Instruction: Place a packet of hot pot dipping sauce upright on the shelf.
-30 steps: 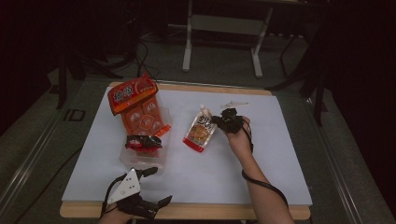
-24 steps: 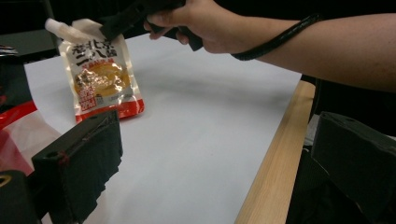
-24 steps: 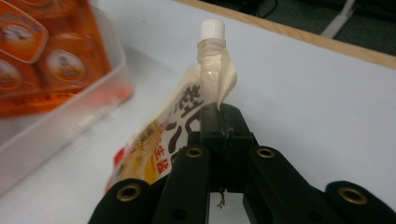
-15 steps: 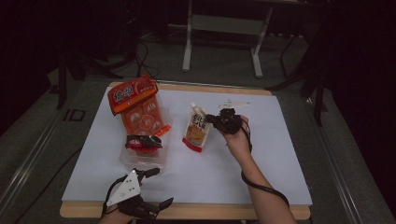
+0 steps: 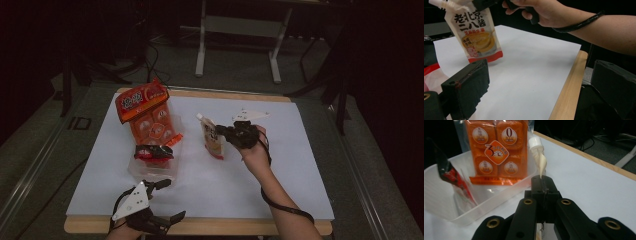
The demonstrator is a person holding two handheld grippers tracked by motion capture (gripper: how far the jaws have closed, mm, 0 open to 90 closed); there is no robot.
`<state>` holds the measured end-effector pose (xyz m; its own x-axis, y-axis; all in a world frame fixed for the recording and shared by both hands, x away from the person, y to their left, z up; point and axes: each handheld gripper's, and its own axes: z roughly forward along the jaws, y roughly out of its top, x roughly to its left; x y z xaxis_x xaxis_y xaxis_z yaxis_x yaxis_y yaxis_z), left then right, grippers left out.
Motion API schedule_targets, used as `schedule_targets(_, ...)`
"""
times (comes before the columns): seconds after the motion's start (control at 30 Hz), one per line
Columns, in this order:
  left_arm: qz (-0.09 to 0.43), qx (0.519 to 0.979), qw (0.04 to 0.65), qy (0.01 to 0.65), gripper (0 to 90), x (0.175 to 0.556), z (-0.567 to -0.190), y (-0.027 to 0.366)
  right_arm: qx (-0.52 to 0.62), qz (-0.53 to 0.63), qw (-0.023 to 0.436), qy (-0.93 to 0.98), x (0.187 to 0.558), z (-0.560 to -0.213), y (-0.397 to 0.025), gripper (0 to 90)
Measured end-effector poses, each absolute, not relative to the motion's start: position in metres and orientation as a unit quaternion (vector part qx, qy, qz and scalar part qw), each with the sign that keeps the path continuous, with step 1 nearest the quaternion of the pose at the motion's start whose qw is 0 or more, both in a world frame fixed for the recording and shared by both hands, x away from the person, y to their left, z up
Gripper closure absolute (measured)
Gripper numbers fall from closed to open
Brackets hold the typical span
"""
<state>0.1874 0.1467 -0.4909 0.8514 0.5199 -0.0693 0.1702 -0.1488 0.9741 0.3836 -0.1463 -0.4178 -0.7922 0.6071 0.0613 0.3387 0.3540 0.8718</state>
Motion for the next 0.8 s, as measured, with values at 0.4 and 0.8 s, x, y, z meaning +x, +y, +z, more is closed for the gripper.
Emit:
schedule_targets(0.4,0.154,0.746,0.603,0.236,5.2,0.191,-0.480,0.143,0.261,0.507,0.136,0.810,0.350,-0.397,-0.170,90.0)
schedule_targets(0.8,0.087,0.743,0.624,0.224,5.3,0.193,-0.461,0.145,0.224,0.532,0.124,0.807,0.303,-0.380,-0.190,89.9)
